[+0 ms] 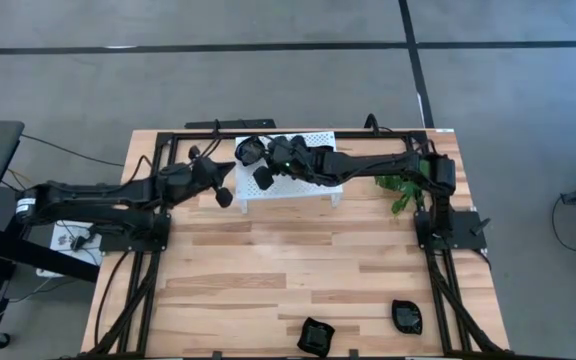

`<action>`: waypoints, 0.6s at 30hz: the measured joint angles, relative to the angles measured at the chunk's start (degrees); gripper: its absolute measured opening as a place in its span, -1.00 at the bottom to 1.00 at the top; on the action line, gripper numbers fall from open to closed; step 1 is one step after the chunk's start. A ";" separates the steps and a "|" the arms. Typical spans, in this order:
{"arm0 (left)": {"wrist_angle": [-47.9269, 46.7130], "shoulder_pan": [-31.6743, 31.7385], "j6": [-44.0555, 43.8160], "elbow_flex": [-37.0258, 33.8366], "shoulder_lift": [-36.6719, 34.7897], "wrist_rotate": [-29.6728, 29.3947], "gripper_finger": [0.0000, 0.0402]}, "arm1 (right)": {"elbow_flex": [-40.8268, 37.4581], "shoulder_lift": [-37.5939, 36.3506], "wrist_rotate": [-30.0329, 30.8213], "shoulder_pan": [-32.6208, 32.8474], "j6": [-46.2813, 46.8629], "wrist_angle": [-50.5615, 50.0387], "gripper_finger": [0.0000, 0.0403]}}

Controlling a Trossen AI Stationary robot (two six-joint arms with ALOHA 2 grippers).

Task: Pick & Place Mini shaped plates
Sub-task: Stack the leaf-shaped plate on top of the leaf-shaped plate on the shelf

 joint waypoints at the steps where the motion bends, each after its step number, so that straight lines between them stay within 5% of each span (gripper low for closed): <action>1: 0.05 0.29 0.00 0.00 0.40 -0.46 -0.97 | 0.00 0.00 0.30 -0.14 0.03 0.00 -1.00; 18: 0.01 6.29 -0.24 0.00 5.15 -1.34 -0.97 | 0.00 2.72 -3.51 -2.46 0.38 3.03 -1.00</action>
